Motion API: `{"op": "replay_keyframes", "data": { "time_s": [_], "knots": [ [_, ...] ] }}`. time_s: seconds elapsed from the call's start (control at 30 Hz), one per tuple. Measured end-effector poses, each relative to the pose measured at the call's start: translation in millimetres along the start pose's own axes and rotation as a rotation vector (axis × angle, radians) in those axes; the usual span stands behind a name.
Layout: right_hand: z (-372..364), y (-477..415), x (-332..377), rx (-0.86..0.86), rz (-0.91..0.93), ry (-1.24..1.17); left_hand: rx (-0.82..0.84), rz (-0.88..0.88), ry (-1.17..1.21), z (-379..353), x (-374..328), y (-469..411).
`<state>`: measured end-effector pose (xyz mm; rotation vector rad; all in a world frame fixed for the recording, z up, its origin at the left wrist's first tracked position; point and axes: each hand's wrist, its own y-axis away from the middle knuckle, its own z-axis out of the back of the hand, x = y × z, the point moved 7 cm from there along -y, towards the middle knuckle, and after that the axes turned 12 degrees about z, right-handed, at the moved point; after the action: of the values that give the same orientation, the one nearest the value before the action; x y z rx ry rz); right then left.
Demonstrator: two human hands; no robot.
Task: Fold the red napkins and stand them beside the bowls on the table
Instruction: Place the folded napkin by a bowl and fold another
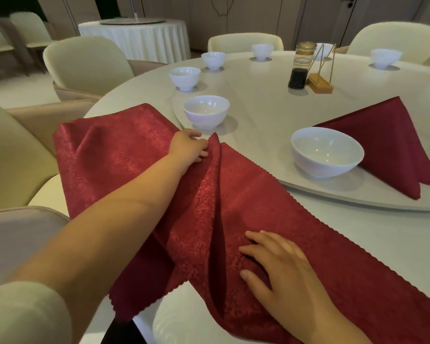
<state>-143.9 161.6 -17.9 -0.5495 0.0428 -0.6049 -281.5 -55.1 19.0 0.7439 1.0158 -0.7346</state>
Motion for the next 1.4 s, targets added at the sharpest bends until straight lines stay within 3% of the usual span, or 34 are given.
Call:
{"op": "replay_keyframes", "data": {
  "time_s": [0.13,0.27,0.33,0.57,0.67,0.77,0.9,1.13,1.4],
  "knots": [
    [2,1,0,-0.040,0.009,-0.027,0.042,-0.284,-0.236,28,-8,59],
    [4,-1,3,-0.034,0.027,0.049,0.174,-0.515,-0.480,41,33,145],
    [2,0,4,-0.032,0.018,0.074,0.225,-0.529,-0.599,36,63,169],
    [-3,4,8,0.073,-0.013,0.196,0.132,-0.594,-1.055,23,101,181],
    [2,4,10,0.042,-0.023,0.154,0.145,-0.585,-1.128,23,103,180],
    [7,-2,26,-0.005,0.099,0.085,0.185,-0.565,-1.166,21,104,182],
    [-7,-6,50,0.088,0.264,0.140,0.184,-0.550,-1.142,22,100,184],
    [-18,-3,45,0.227,0.223,0.159,0.292,-0.479,-1.166,24,96,170],
    [-17,-3,46,0.193,0.221,0.126,0.059,-0.169,-1.091,84,85,72]
  ]
}}
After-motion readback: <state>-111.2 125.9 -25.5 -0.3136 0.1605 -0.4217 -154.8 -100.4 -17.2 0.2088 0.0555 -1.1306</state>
